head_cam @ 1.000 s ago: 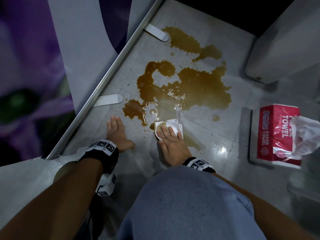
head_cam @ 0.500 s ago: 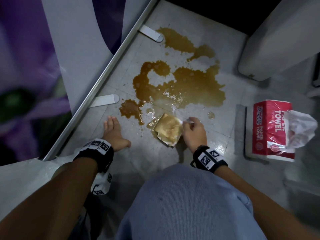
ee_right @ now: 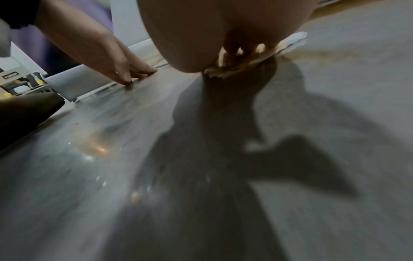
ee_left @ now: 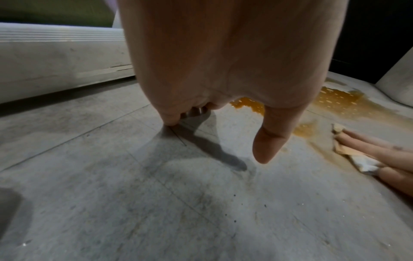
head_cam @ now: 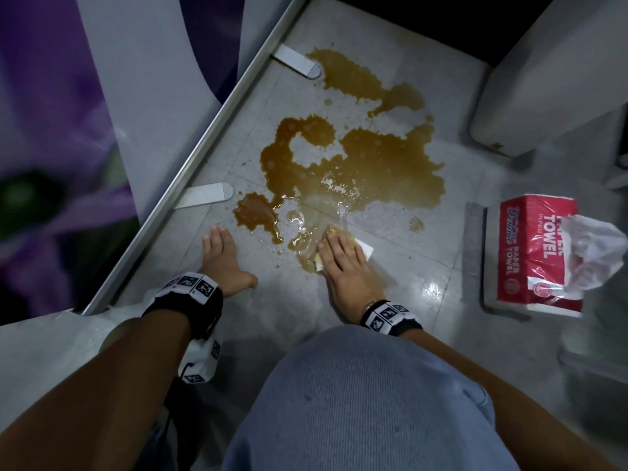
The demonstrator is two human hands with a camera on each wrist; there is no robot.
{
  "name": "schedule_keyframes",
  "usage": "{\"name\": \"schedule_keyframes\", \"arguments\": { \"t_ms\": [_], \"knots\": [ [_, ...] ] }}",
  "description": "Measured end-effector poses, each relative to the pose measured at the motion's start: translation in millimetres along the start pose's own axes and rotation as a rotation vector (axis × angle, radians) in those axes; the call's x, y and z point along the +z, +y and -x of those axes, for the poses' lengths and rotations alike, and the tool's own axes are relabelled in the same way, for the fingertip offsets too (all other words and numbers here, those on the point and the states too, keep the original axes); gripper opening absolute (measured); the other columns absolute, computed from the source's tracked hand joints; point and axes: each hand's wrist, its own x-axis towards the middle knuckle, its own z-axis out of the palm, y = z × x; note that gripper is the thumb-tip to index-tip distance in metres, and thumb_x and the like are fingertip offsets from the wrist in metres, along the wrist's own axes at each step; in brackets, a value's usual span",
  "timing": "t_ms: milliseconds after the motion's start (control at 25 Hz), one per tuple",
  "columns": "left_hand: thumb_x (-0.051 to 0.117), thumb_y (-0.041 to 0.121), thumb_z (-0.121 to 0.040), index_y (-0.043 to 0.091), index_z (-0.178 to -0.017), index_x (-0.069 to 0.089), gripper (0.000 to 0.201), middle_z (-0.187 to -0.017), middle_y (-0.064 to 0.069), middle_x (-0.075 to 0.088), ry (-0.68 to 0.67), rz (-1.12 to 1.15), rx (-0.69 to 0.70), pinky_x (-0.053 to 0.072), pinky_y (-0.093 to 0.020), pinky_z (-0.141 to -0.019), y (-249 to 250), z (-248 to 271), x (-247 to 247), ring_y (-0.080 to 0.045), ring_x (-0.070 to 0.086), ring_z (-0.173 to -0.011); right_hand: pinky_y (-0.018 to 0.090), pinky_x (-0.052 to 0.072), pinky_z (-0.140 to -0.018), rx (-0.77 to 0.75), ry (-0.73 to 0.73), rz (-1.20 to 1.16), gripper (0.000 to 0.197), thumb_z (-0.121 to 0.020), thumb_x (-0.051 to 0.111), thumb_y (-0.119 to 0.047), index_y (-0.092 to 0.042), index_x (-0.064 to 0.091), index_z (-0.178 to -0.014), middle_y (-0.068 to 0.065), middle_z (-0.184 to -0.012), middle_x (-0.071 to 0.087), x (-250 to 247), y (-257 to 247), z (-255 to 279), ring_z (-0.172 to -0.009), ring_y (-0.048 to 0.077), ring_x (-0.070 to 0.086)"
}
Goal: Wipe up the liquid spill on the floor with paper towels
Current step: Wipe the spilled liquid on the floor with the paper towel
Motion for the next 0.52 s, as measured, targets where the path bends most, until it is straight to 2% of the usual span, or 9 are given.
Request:
{"name": "schedule_keyframes", "arguments": {
  "t_ms": [120, 240, 280, 400, 520],
  "knots": [
    [0.079, 0.039, -0.072, 0.011, -0.151, -0.023, 0.132, -0.158, -0.008, -0.03, 0.0, -0.005, 0.003, 0.005, -0.045, -0.122, -1.9, -2.5, 1.4, -0.031, -0.023, -0.147, 0.045, -0.001, -0.124, 0.144, 0.048, -0.065, 0.062, -0.106, 0.03, -0.02, -0.019, -0.005, -0.158, 0.006, -0.165, -0.014, 5.0, 19.2, 27.2, -0.15, 0.023, -0.02],
    [0.079, 0.038, -0.072, 0.011, -0.151, -0.024, 0.132, -0.158, -0.007, -0.031, -0.002, 0.0, -0.004, 0.005, -0.045, -0.121, -1.2, -3.4, 2.9, -0.031, -0.024, -0.146, 0.046, 0.0, -0.124, 0.287, 0.062, -0.14, 0.065, -0.107, 0.033, -0.03, -0.016, -0.007, -0.156, 0.006, -0.164, -0.017, 11.1, 26.5, 54.3, -0.15, 0.021, -0.021],
    [0.079, 0.038, -0.073, 0.01, -0.151, -0.024, 0.132, -0.158, -0.008, -0.031, -0.001, -0.005, -0.007, 0.005, -0.045, -0.121, -0.4, -3.3, 2.7, -0.031, -0.024, -0.146, 0.047, 0.001, -0.124, 0.308, 0.06, -0.161, 0.064, -0.106, 0.03, -0.035, -0.016, -0.007, -0.155, 0.007, -0.164, -0.016, 14.3, 21.1, 58.0, -0.15, 0.022, -0.02],
    [0.078, 0.038, -0.072, 0.01, -0.151, -0.023, 0.131, -0.158, -0.008, -0.031, 0.0, -0.009, -0.009, 0.004, -0.045, -0.121, 0.4, -3.7, 2.6, -0.032, -0.025, -0.146, 0.048, -0.002, -0.123, 0.341, 0.056, -0.193, 0.062, -0.103, 0.013, -0.042, -0.013, -0.003, -0.156, 0.009, -0.164, -0.01, 18.4, -9.0, 48.6, -0.151, 0.025, -0.016],
    [0.078, 0.038, -0.072, 0.01, -0.151, -0.023, 0.132, -0.157, -0.008, -0.032, -0.009, -0.015, -0.01, 0.004, -0.045, -0.121, -1.0, -4.5, 2.0, -0.032, -0.025, -0.146, 0.043, -0.011, -0.121, 0.264, 0.036, -0.195, 0.063, -0.105, 0.014, -0.042, -0.013, -0.004, -0.157, 0.009, -0.164, -0.015, 11.4, -38.9, 18.0, -0.15, 0.024, -0.02]
  ]
}}
